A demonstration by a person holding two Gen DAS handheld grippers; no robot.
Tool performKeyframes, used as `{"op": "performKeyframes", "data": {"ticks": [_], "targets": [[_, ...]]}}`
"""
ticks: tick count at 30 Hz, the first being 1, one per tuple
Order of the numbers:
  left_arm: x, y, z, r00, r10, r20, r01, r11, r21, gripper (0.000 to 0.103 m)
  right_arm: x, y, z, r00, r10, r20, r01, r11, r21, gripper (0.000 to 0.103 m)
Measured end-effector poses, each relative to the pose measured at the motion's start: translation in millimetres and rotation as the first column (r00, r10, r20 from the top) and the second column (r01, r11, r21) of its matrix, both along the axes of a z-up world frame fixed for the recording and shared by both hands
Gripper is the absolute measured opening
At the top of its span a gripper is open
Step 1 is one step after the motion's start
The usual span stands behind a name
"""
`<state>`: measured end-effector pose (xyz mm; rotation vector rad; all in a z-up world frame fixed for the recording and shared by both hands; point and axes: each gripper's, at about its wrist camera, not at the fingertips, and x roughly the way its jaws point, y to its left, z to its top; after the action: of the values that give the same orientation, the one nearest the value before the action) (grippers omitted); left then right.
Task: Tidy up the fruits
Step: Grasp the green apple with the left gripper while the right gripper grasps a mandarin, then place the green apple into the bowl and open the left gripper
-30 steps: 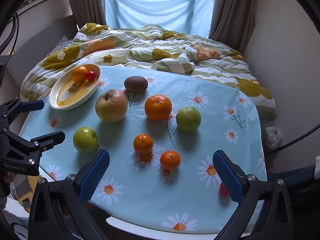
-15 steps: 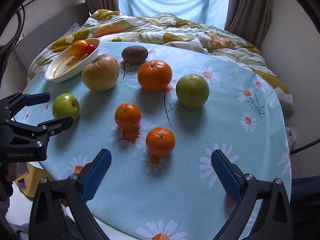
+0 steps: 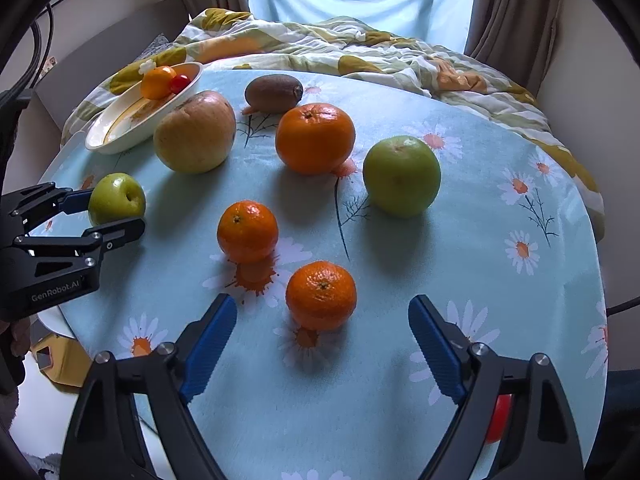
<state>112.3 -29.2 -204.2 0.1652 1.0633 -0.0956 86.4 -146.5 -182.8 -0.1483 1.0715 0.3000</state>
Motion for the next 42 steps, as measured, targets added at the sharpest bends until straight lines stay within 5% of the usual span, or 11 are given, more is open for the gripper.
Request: {"op": "performKeyframes", "data": {"ticks": [10, 21, 32, 42], "targets": [[-5.1, -2.2, -0.4, 1.000, -0.006, 0.013, 0.006, 1.000, 0.023, 0.061, 5.5, 3.3, -4.2, 1.000, 0.013, -0.017, -0.013, 1.000, 0.006, 0.069], [-11.4, -5.2, -0.6, 1.000, -0.006, 0.010, 0.005, 1.000, 0.018, 0.061, 8.9, 3.8, -8.6, 0.999, 0.021, -0.027, -0.021, 1.000, 0.014, 0.034], [-22.8, -9.2, 11.3, 1.000, 0.001, 0.029, -0.001, 1.000, 0.006, 0.061, 4.9, 1.2, 6.3, 1.000, 0.028, 0.015, -0.028, 0.999, 0.019, 0.033], [-41.9, -10.8, 59.0, 0.995, 0.023, 0.098, -0.021, 1.000, -0.016, 0.061, -9.2, 2.9, 43.1, 0.997, 0.043, 0.063, -0.045, 0.999, 0.021, 0.033]]}}
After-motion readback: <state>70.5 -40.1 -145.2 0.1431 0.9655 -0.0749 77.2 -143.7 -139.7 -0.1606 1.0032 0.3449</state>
